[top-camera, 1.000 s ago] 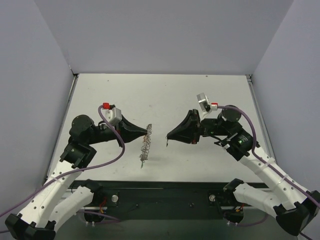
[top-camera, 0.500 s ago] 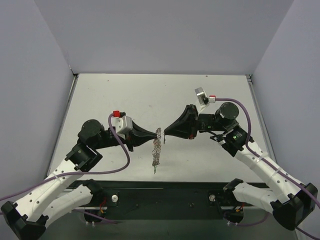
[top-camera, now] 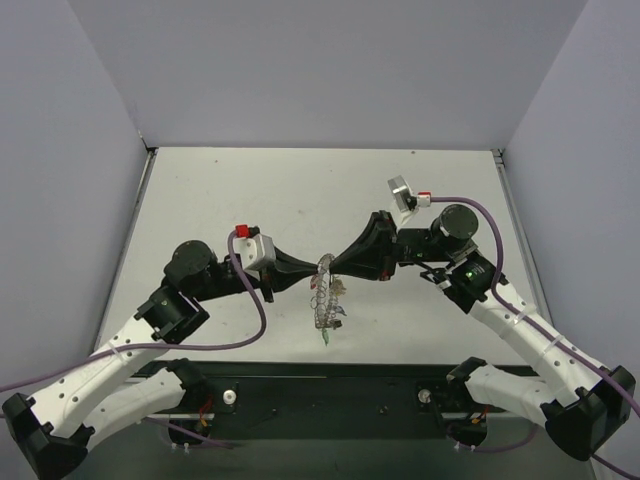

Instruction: Put the keys on the keyring

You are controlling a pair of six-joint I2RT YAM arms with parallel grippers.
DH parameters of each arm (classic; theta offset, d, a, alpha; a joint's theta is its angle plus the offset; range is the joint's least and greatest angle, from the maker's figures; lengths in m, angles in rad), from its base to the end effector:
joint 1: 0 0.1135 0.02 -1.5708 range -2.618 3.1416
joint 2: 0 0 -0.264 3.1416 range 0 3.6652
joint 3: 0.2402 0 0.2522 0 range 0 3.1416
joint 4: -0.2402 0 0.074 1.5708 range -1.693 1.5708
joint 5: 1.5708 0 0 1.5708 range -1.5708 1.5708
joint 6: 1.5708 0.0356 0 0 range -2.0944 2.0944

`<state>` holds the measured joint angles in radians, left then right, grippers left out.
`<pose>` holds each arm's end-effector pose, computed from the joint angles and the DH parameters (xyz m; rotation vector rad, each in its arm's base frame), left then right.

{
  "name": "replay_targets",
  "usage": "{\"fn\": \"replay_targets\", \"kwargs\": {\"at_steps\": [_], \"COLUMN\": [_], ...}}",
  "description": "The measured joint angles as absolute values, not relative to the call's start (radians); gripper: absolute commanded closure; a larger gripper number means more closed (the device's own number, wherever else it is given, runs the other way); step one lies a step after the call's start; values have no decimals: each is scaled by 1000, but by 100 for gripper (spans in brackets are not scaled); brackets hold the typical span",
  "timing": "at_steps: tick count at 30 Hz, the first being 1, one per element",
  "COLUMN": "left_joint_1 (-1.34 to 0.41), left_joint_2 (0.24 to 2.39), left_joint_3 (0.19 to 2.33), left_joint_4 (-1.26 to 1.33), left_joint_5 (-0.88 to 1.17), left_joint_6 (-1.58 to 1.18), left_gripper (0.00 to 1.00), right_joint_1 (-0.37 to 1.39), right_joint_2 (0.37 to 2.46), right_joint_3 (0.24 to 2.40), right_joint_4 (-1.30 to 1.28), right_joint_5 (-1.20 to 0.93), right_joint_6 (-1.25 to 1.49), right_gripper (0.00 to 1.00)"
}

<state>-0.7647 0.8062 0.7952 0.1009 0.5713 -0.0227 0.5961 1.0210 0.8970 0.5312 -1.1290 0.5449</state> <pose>0.1212 -0.1429 0.3707 1.0012 1.2332 -1.0449 0.1594 0.1470 0.4032 -1.1417 1.1267 1.5647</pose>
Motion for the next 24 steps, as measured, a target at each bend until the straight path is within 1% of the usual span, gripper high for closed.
{"fn": "replay_targets", "kwargs": {"at_steps": [11,24], "left_joint_1": [-785,-798], "left_joint_2": [853,894], "left_joint_3": [854,884], "left_joint_4": [67,39], "left_joint_5": [498,455], "left_joint_6": [-42,-70], "left_gripper": [100,100], "right_joint_1": [598,611], "right_joint_2": [1001,958], "right_joint_3": [886,854], "right_joint_4": [418,400], "right_joint_5": [-1001,-894], "right_joint_6": [422,364], "right_gripper": [100,100]}}
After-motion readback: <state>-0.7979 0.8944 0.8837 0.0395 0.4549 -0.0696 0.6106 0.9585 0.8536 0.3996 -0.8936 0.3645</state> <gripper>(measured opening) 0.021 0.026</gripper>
